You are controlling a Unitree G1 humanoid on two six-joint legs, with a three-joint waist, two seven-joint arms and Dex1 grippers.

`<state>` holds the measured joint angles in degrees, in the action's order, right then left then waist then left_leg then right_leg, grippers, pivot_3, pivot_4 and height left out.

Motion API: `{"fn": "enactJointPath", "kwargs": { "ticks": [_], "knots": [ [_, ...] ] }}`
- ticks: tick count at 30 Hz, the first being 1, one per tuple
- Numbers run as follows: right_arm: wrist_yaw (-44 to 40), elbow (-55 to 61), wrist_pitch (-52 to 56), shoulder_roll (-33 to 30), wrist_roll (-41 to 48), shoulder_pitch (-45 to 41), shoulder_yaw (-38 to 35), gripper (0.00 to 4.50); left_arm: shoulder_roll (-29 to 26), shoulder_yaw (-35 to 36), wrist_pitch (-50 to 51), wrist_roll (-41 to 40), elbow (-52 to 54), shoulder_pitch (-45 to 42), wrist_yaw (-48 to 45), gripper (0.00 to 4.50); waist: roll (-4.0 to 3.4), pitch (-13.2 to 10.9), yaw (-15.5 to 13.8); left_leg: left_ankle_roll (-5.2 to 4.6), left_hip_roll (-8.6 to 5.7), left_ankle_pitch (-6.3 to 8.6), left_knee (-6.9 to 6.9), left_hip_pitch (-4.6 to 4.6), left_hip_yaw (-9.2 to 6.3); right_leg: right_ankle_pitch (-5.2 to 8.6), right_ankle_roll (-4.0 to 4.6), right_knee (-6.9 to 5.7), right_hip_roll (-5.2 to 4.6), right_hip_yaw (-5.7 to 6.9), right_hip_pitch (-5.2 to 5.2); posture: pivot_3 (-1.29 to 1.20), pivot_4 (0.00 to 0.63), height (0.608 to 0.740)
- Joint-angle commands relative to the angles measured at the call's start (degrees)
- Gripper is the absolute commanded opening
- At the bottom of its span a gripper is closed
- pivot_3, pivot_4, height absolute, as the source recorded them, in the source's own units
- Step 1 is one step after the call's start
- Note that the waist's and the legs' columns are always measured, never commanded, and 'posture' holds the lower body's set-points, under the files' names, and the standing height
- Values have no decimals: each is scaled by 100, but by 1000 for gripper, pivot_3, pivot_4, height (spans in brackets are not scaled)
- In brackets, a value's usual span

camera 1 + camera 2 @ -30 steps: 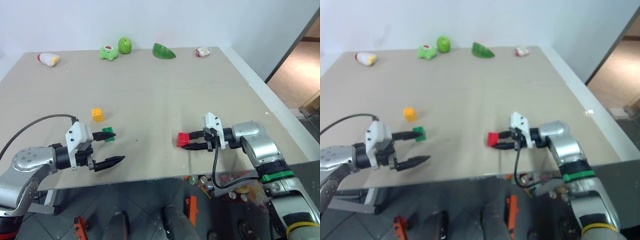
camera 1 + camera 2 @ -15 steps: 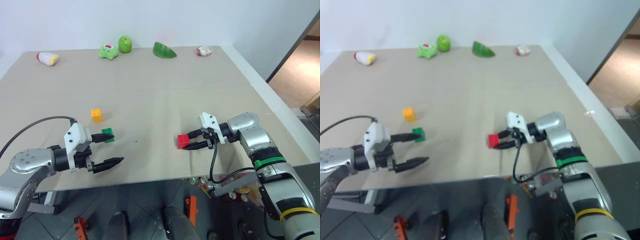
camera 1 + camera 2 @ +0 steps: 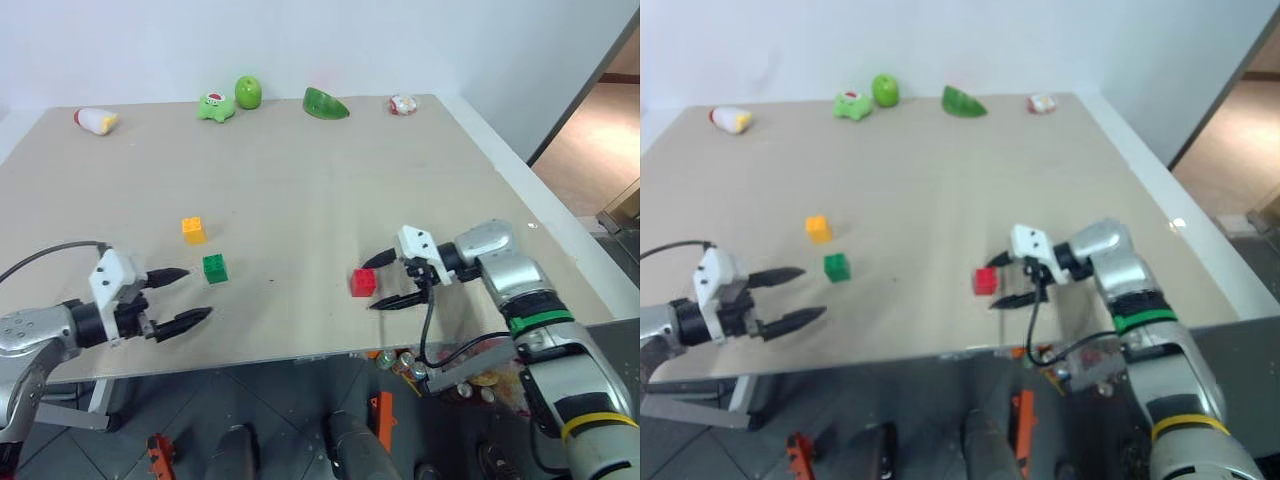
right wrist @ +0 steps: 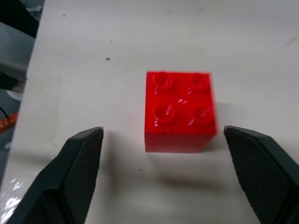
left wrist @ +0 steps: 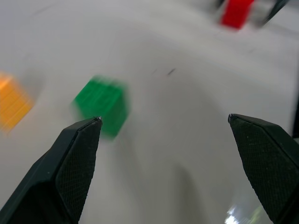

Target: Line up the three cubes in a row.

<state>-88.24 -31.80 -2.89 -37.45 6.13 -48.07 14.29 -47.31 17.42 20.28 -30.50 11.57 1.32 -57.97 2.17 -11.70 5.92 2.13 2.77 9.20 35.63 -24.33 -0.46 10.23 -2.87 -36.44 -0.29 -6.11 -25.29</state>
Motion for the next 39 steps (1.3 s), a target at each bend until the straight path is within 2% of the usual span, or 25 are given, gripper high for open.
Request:
{"fn": "enactJointPath", "kwargs": {
  "ticks": [1, 7, 18, 32, 39],
  "knots": [
    [-262, 1128, 556, -351, 785, -397, -685, 4261, -182, 253, -408, 184, -514, -87, -213, 4500, -1, -1, -2, 0, 0, 0, -1, 0, 2, 0, 0, 0, 0, -1, -2, 0, 150, 733],
    [-9, 2593, 2026, -419, 2094, -391, -1221, 4261, -161, -97, -877, 526, -1226, -423, -478, 4500, -3, -1, -13, 8, 4, 6, -18, 0, 4, 4, 7, -1, -1, 7, -7, 0, 150, 733],
    [846, 4613, 3099, -12, 2584, 1034, -725, 4261, 222, -1046, -1538, 1123, -2702, -1689, -918, 4500, 5, 4, -70, 22, 9, 18, -13, -19, 5, 18, 4, -14, 1, 14, -20, 0, 150, 733],
    [1521, 4990, 3441, 236, 2694, 1502, -516, 4261, 856, -1543, -1952, 1488, -4154, -3102, -1116, 4500, 13, 8, -112, 16, 9, 15, 29, -18, 4, 16, 2, -47, 3, 13, -14, 0, 150, 733],
    [2229, 4244, 3426, 552, 2365, 1313, -565, 4261, 1045, -1648, -1984, 1543, -4282, -3295, -1262, 4500, 15, 10, -112, 16, 9, 15, 27, -17, 2, 16, 1, -51, 7, 13, -14, 0, 150, 733]
  ]
}}
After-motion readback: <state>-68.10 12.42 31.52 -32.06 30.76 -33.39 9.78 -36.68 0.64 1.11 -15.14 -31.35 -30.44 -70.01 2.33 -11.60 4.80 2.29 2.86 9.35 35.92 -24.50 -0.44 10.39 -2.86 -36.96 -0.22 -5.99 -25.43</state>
